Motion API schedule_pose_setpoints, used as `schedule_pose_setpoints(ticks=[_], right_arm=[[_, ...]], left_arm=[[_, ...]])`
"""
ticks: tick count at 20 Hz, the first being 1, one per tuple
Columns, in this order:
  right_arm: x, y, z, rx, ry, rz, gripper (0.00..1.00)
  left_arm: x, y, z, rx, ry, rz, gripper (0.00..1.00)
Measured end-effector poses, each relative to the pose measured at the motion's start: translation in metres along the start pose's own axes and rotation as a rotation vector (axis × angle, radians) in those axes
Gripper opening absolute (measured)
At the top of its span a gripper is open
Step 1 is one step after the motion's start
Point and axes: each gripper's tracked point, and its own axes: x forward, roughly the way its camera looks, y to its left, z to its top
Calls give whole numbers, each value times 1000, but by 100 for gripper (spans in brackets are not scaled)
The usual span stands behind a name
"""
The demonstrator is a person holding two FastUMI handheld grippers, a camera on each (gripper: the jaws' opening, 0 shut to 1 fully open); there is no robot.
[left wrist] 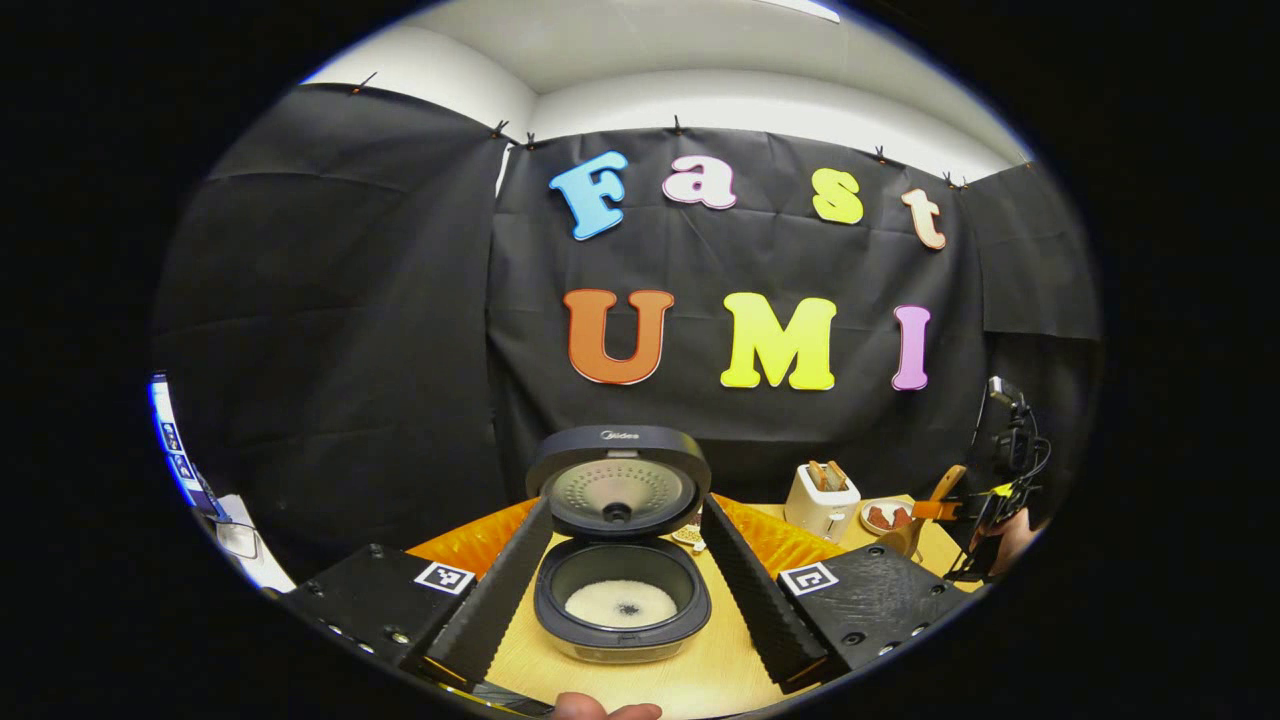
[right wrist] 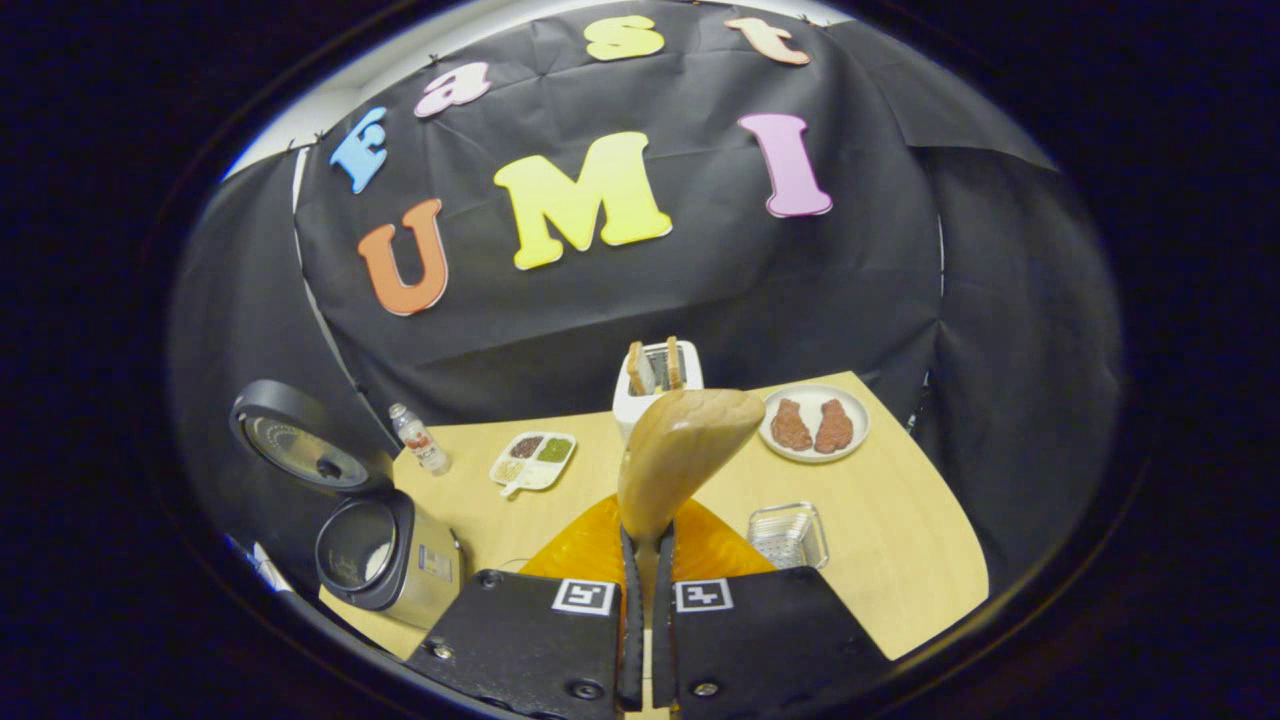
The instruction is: Close the left gripper, press the button to open the rice cooker; take a wooden spoon from the chopstick holder with the right hand, scoop a spoonful of rice and pour it into the rice cooker, then put the wooden spoon back into the chopstick holder.
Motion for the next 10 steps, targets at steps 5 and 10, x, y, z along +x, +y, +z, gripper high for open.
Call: schedule_pose_setpoints(ticks=[5,10], right_arm=[[28,9,-53,-117,72,-53,9],[47,8,-89,-266,94,-116,9]], left_arm=[[-17,25,-4,-29,23,36,96],[-28,47,-14,-21,59,86,95]])
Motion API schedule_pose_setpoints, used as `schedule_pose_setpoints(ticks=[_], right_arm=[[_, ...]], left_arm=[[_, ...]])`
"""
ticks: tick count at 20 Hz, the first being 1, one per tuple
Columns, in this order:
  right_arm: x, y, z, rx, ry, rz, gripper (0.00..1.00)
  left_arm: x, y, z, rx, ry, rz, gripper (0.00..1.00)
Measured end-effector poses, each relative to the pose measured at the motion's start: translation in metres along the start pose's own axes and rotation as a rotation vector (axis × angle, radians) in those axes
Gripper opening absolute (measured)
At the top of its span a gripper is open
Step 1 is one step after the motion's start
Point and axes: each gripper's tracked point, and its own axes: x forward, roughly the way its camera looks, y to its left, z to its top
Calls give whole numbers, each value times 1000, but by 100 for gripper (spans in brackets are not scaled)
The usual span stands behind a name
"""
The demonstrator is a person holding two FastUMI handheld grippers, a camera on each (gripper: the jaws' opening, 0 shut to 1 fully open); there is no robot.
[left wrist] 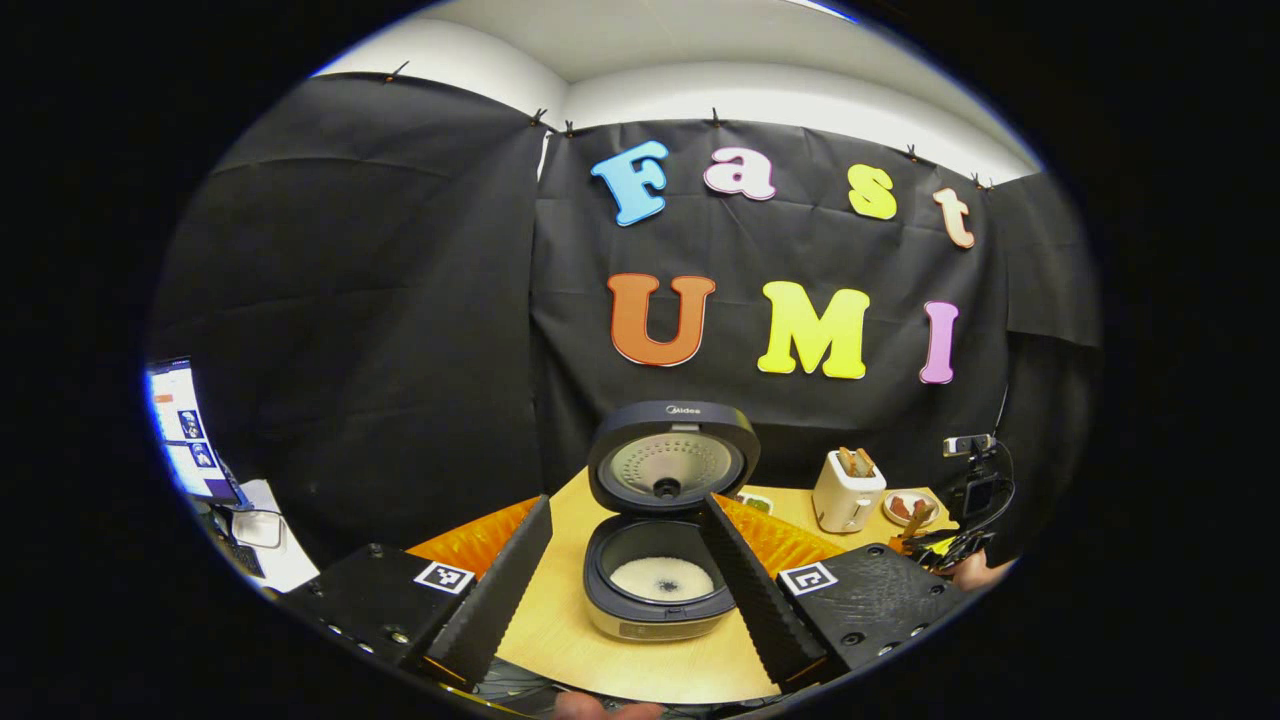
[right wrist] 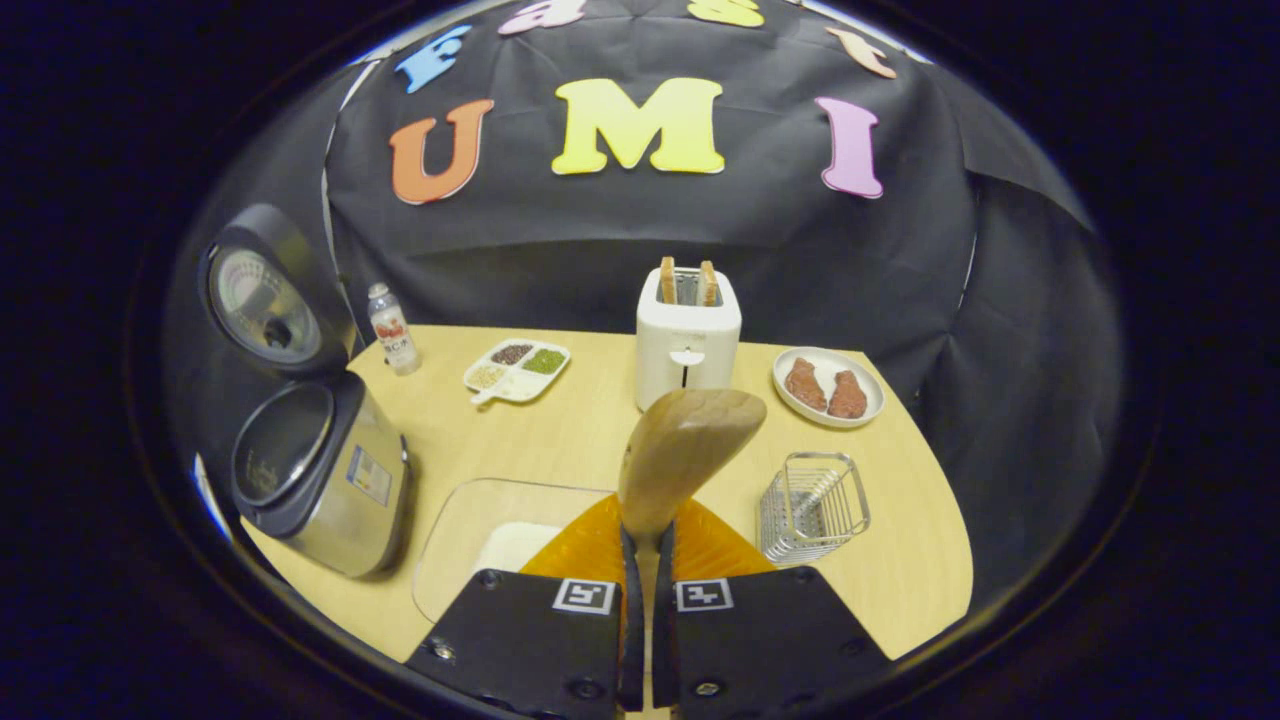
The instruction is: Close the left gripper, press the button to open the rice cooker; take a wooden spoon from the chopstick holder with the right hand, scoop a spoonful of rice and pour it into the rice cooker, then put the wooden spoon back into the chopstick holder.
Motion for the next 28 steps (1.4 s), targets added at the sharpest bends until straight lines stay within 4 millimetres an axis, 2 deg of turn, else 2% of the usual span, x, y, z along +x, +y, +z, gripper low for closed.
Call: schedule_pose_setpoints(ticks=[2,6,11,15,18,21,25,28], right_arm=[[7,4,-13,-57,8,-25,9],[11,36,-24,-29,18,30,8],[7,77,-27,142,67,191,9],[5,94,-25,333,116,290,9],[6,93,-25,455,145,327,9],[7,85,-27,558,169,340,9],[5,67,-23,698,176,372,8],[5,45,-18,819,173,372,8]], left_arm=[[-2,5,-4,-2,16,15,96],[-7,14,-4,-18,30,35,96],[-7,14,-3,-21,35,44,96],[-7,9,-3,-21,35,37,96],[-8,5,-1,-26,35,33,96],[-9,-1,-1,-24,37,28,96],[-9,-13,-1,-26,39,8,96],[-7,-26,1,-21,34,-22,96]])
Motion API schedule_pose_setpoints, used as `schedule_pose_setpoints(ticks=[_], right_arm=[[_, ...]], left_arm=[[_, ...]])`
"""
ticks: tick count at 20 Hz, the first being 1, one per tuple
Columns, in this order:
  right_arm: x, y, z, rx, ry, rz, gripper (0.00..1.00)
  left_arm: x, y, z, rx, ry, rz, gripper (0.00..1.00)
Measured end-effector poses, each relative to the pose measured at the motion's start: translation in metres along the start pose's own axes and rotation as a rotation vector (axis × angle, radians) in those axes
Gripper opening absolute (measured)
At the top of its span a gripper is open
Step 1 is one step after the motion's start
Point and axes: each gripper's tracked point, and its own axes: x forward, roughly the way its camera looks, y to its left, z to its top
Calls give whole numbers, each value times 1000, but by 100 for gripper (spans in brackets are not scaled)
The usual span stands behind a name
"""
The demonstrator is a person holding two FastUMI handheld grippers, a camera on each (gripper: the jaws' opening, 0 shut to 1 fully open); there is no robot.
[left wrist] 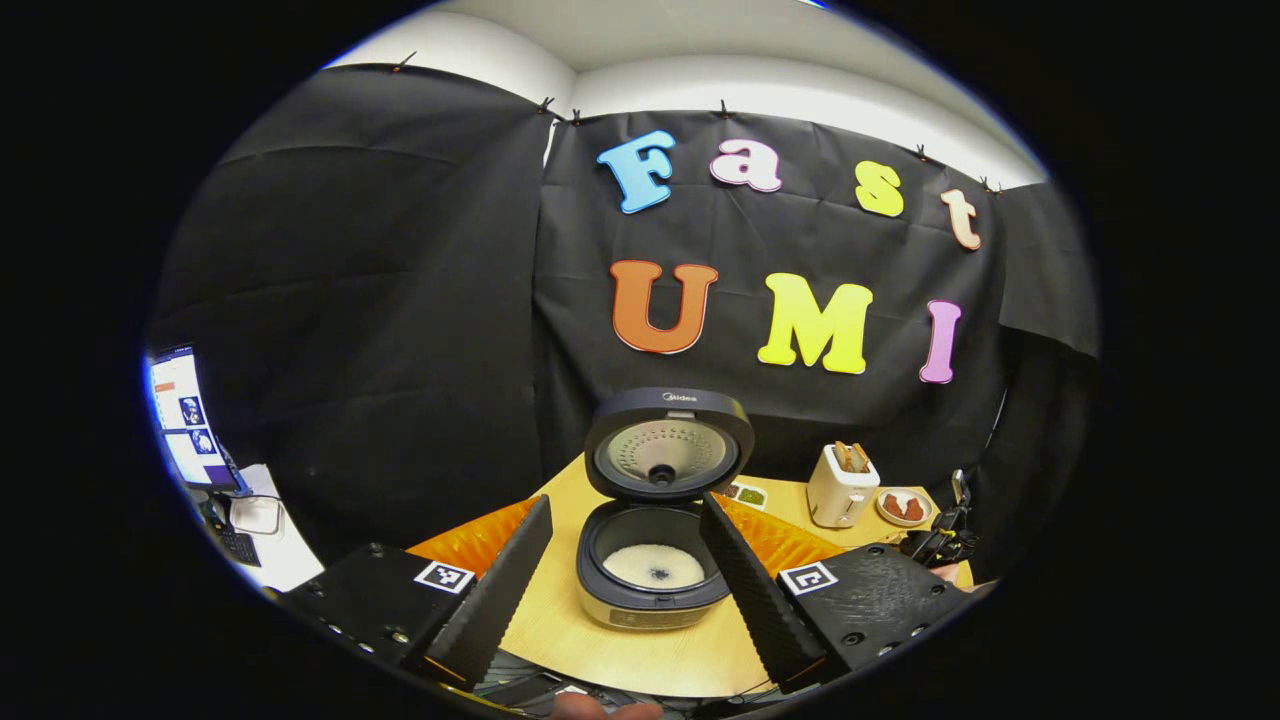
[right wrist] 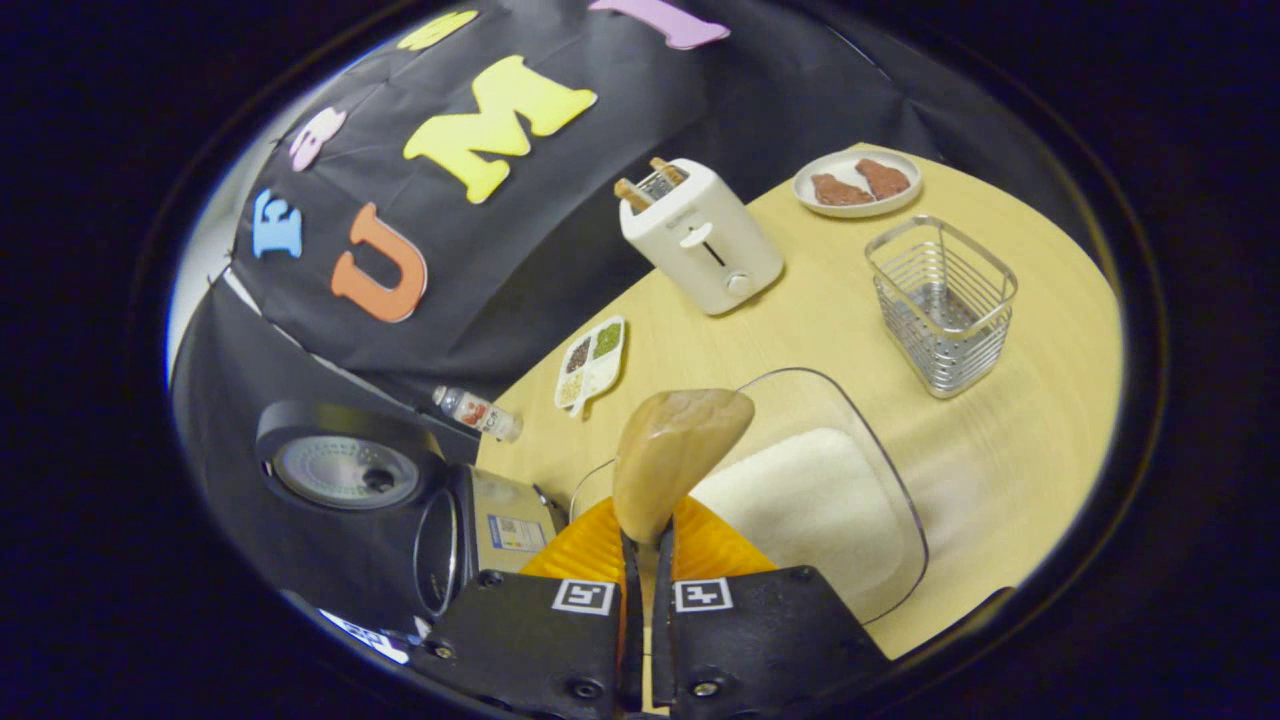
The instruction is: Close the left gripper, press the button to open the rice cooker; take a wooden spoon from the chopstick holder with the right hand, scoop a spoonful of rice and pour it into the rice cooker, then put the wooden spoon back into the chopstick holder.
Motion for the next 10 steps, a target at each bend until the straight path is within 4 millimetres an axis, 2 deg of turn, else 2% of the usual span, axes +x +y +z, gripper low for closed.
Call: schedule_pose_setpoints(ticks=[3,6,10], right_arm=[[-21,-3,20,56,-40,19,8],[-46,5,40,58,-84,44,9],[-68,47,50,26,-112,103,8]], left_arm=[[4,-11,5,2,-15,-33,96],[9,-19,8,1,-28,-59,96],[12,-19,8,-5,-44,-80,95]])
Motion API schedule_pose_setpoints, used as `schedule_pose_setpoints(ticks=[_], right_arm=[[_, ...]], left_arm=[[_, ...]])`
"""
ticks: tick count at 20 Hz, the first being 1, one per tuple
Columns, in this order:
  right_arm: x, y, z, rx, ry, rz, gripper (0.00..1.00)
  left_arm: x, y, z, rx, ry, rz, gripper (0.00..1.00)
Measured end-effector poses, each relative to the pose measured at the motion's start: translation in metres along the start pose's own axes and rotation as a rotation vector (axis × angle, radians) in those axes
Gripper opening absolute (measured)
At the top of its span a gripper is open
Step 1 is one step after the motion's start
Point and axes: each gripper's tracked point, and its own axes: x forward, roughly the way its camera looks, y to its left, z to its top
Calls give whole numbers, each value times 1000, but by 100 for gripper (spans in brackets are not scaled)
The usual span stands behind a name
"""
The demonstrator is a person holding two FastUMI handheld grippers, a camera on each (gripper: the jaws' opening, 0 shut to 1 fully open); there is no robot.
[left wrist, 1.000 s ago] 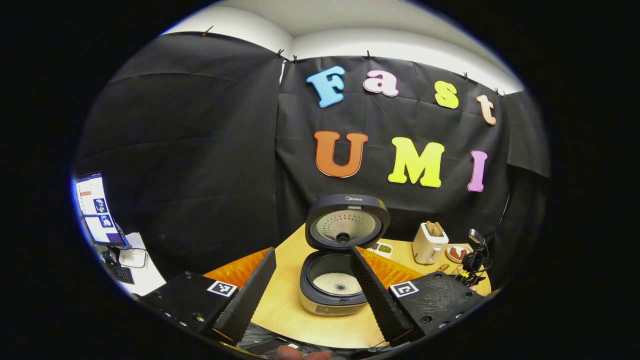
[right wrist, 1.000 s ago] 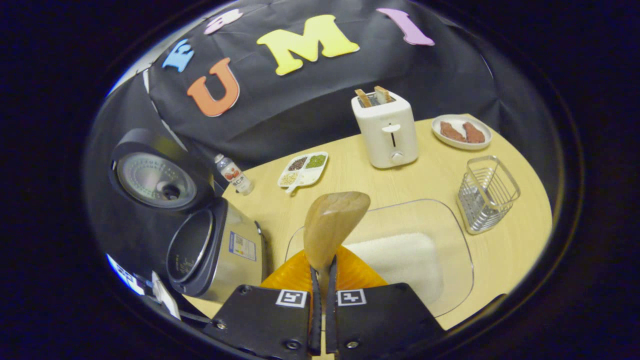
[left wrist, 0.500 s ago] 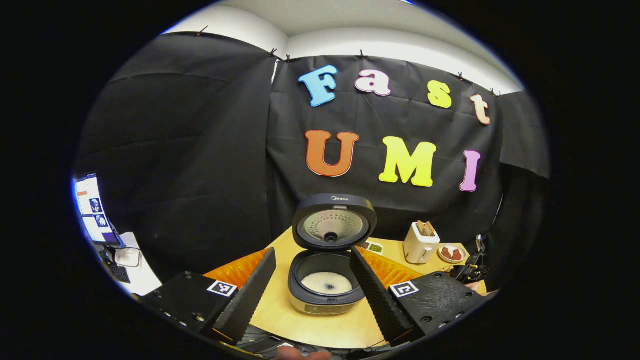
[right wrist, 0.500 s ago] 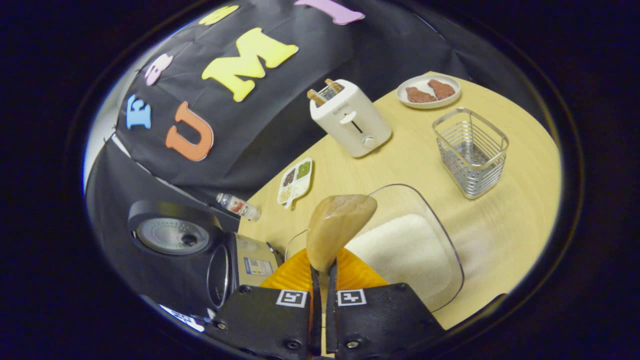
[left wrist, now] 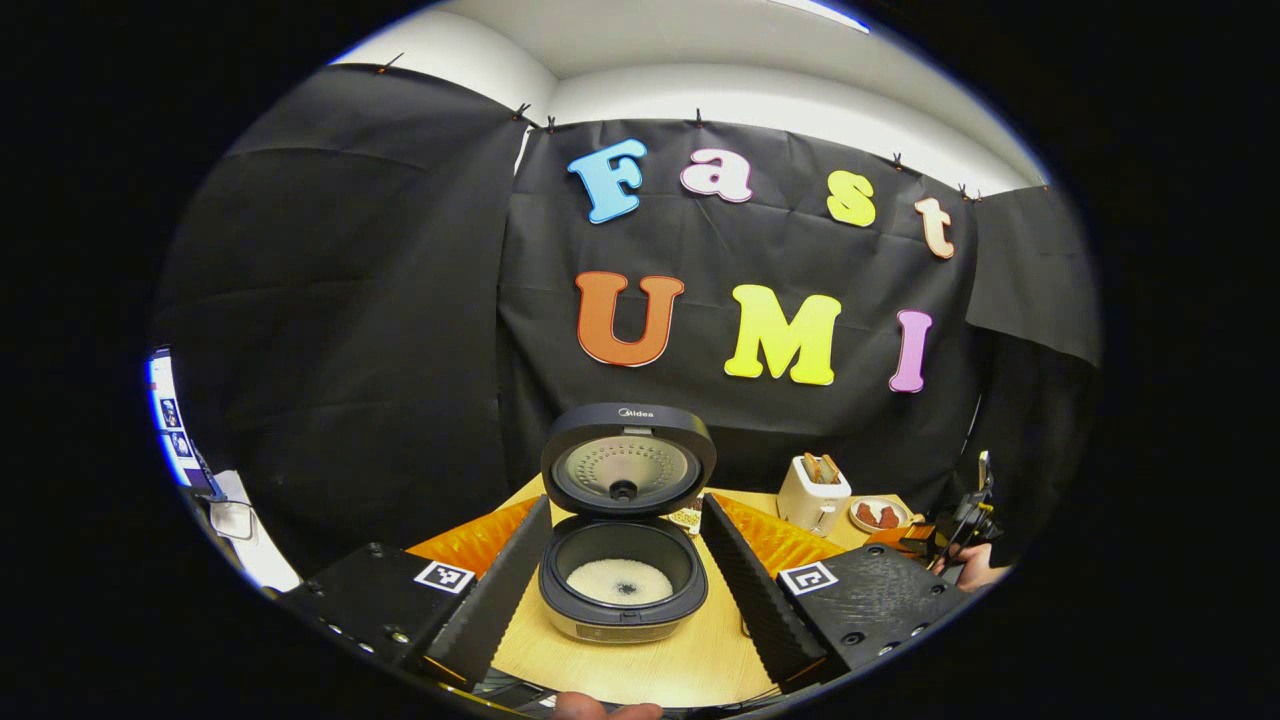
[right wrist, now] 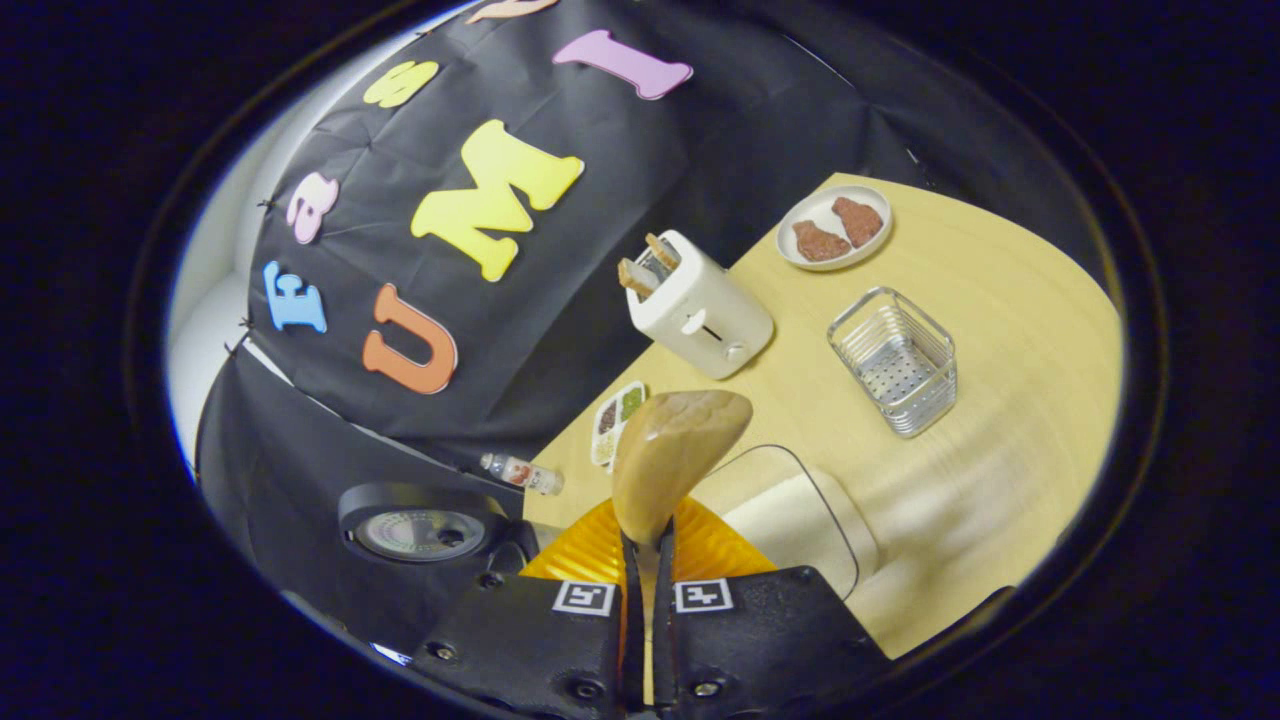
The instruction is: Close the left gripper, press the button to open the rice cooker; take a wooden spoon from the chopstick holder with the right hand, scoop a spoonful of rice and pour it into the rice cooker, then put the wooden spoon back into the chopstick holder.
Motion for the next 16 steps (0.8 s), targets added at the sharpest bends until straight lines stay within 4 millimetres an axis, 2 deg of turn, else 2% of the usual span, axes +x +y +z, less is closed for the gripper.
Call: schedule_pose_setpoints(ticks=[4,9,12,16], right_arm=[[1,65,-12,-40,19,85,8],[31,151,-59,-81,102,201,8],[57,179,-86,-154,124,192,8],[84,200,-125,-288,148,168,8]], left_arm=[[-10,17,0,-5,-13,21,95],[-38,59,-10,-37,4,108,95],[-59,83,-18,-80,18,173,95],[-82,105,-29,-102,32,246,95]])
